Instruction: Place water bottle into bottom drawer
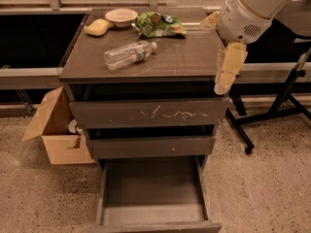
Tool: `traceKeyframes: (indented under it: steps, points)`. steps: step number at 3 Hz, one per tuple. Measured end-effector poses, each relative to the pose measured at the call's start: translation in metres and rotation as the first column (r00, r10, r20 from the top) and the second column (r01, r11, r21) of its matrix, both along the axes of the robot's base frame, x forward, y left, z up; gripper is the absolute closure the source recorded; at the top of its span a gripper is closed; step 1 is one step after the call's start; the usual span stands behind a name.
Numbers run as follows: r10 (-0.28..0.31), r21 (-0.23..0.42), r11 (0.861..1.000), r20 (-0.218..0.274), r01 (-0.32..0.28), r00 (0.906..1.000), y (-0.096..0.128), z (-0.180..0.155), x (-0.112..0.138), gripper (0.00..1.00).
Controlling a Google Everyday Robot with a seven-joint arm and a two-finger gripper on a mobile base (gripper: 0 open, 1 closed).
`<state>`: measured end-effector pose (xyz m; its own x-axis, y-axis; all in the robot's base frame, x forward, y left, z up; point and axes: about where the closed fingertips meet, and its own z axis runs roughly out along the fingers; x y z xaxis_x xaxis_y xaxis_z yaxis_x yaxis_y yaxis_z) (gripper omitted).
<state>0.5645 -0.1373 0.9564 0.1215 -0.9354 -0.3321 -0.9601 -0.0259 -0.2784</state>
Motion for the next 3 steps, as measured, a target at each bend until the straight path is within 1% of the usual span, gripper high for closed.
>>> traceKeyframes:
  steps: [1,2,3]
  points:
    - [0.069,0.025,0.997,0.026,-0.069,0.9973,0.020,-0.005,0.028,0.00]
    - [0.136,0.033,0.990,0.045,-0.138,0.9897,0.042,-0.011,0.060,0.00]
    - [0.178,0.038,0.983,0.052,-0.181,0.9826,0.065,-0.020,0.087,0.00]
